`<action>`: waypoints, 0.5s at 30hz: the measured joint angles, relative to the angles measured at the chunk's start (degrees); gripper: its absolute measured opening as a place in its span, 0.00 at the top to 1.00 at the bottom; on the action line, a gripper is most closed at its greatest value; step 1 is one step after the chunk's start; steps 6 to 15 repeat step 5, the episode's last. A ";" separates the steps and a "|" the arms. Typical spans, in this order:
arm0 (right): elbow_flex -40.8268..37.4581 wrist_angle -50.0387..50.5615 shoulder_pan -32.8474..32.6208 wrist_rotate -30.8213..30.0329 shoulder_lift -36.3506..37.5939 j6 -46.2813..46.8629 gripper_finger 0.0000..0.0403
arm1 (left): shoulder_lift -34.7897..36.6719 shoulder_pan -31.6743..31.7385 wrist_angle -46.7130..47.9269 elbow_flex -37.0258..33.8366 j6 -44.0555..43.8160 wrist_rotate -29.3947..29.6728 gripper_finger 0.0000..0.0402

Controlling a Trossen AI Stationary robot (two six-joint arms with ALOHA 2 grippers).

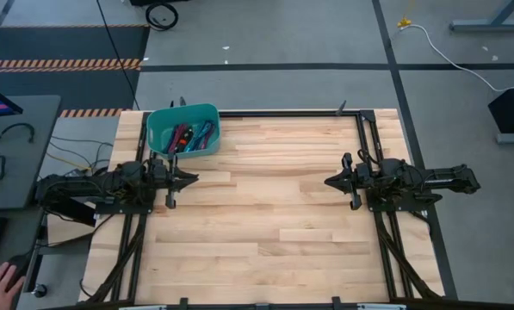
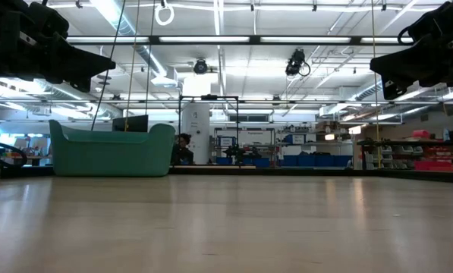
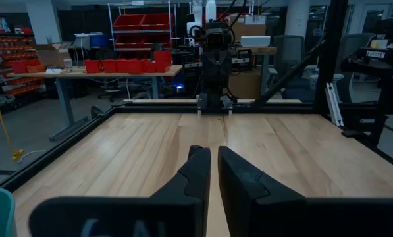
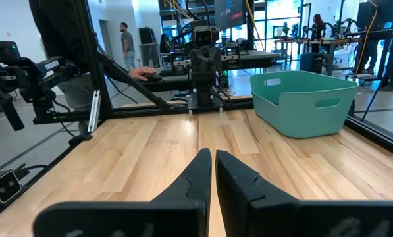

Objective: Pick and place USB-C Cables
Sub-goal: Return to Home Position

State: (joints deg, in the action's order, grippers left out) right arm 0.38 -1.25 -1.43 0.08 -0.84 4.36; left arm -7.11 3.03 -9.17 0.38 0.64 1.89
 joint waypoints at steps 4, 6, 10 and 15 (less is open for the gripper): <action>0.00 0.01 -0.01 0.01 0.00 -0.01 0.93 | 0.00 0.02 0.00 -0.02 0.00 0.02 0.90; 0.00 0.01 -0.01 0.00 0.00 0.00 0.93 | 0.00 0.02 0.01 -0.01 0.00 0.01 0.90; 0.00 0.01 -0.01 0.00 0.00 0.00 0.93 | 0.00 0.02 0.01 -0.01 0.00 0.01 0.90; 0.00 0.01 -0.01 0.00 0.00 0.00 0.93 | 0.00 0.02 0.01 -0.01 0.00 0.01 0.90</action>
